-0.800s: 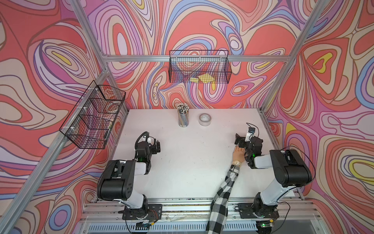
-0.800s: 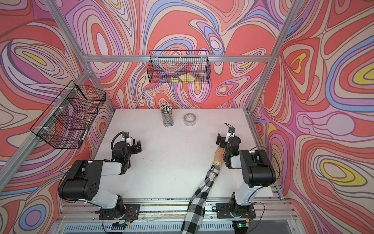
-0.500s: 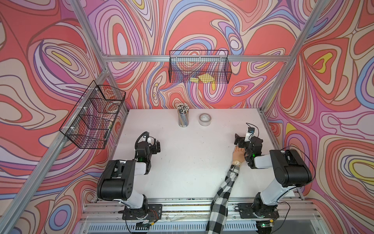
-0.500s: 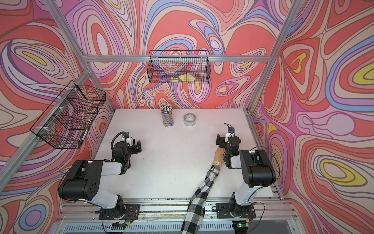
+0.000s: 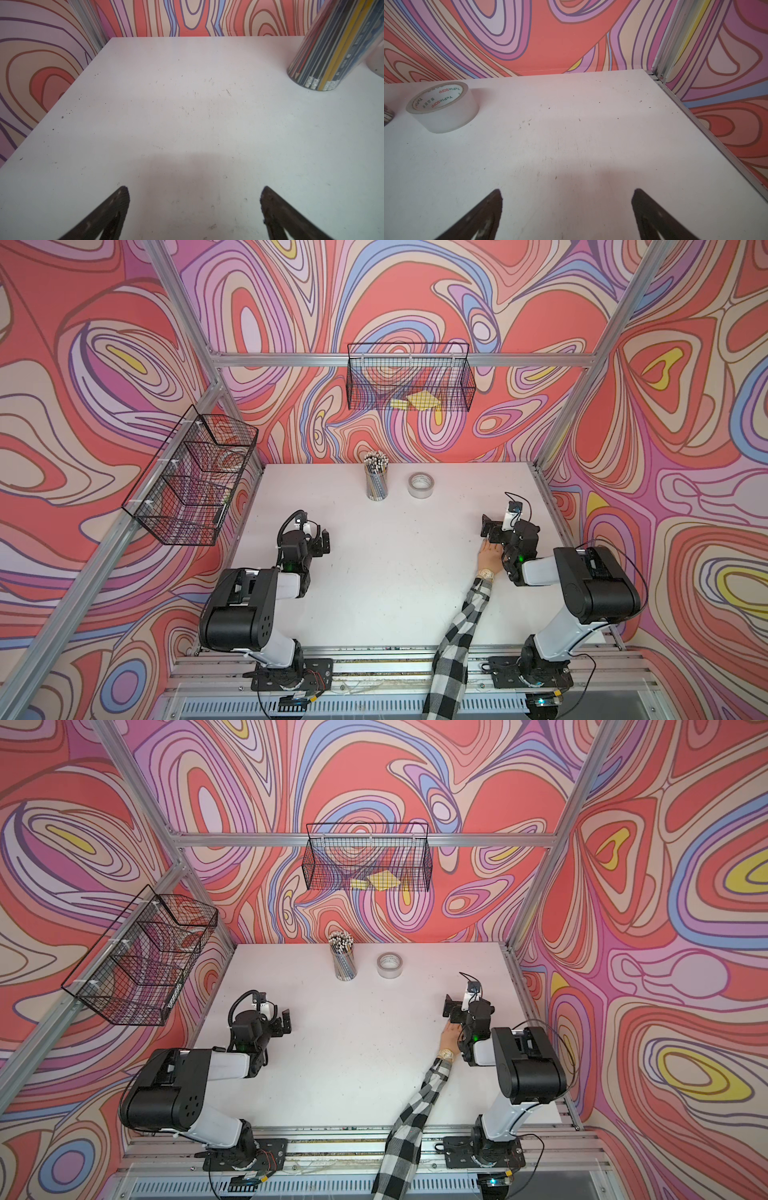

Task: Take off the watch
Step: Adjust the hand at the center of the board.

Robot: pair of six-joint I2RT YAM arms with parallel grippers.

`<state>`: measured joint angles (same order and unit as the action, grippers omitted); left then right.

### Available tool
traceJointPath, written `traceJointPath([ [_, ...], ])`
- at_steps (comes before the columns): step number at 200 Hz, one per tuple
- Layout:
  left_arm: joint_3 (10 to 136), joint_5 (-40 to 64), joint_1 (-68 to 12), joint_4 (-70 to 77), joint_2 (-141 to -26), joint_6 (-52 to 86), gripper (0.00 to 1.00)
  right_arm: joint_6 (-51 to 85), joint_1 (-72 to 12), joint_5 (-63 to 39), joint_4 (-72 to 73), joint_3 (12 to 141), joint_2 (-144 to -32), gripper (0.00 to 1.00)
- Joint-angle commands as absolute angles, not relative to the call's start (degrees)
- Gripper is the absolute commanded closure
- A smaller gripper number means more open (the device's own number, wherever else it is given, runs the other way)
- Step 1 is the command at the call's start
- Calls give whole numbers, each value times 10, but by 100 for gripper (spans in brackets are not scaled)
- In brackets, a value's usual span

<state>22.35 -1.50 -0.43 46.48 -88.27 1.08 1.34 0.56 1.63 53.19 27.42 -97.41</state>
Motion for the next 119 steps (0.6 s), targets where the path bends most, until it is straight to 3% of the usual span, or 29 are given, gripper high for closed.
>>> traceJointPath([
  [1,245,-21,-3,431,-853,12,1,14,4,20,545,267,-967,2],
  [49,360,-93,-17,175,-769,61,2,24,3,54,444,281,-871,2],
  [119,367,-196,-134,76,-686,120,5,170,4,108,101,443,-821,2],
])
